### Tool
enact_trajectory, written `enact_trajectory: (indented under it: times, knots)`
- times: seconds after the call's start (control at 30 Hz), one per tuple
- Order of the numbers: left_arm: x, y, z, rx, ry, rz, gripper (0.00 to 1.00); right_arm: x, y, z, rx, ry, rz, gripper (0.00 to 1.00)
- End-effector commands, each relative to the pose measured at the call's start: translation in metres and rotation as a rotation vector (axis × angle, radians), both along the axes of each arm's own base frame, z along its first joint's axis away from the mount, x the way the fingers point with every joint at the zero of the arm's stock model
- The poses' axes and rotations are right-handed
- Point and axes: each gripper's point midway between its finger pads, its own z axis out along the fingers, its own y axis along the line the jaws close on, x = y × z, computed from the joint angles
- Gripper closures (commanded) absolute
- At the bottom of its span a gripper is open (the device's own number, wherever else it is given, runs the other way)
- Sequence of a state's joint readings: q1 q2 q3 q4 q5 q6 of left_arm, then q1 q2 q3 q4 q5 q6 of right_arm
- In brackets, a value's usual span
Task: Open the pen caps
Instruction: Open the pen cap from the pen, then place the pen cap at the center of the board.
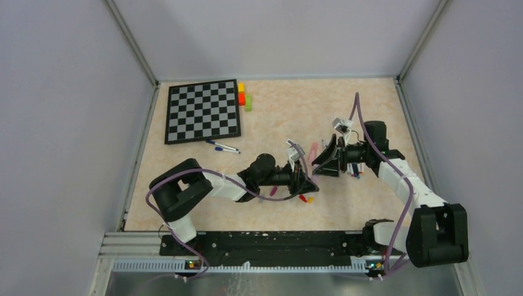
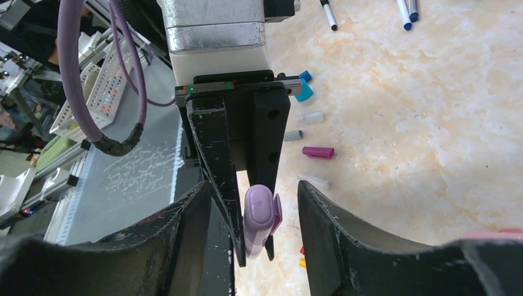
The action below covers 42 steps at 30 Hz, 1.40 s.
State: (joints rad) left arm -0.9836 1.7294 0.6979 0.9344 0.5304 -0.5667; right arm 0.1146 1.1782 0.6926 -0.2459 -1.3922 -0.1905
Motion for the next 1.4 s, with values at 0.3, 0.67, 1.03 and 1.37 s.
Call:
enact_trajectory:
  times: [0.3, 0.67, 1.03, 1.37]
  knots:
    - [0.000, -0.003, 0.042, -0.103, -0.076, -0.008, 1.00, 0.000, 0.010, -0.003, -0.037, -0.050, 0.050, 0.52]
    - [-0.023, 0.006, 0.013, 0.003, 0.056, -0.107, 1.00, 0.017, 0.000, 0.049, 0.016, -0.175, 0.034, 1.00]
    - [-0.076, 0.052, -0.030, 0.195, 0.253, -0.251, 1.00, 0.080, -0.036, 0.134, 0.105, -0.182, -0.135, 1.00]
    - [-0.044, 0.072, 0.039, 0.056, -0.052, -0.012, 1.00, 0.108, -0.084, -0.018, -0.354, 0.014, -0.437, 1.00]
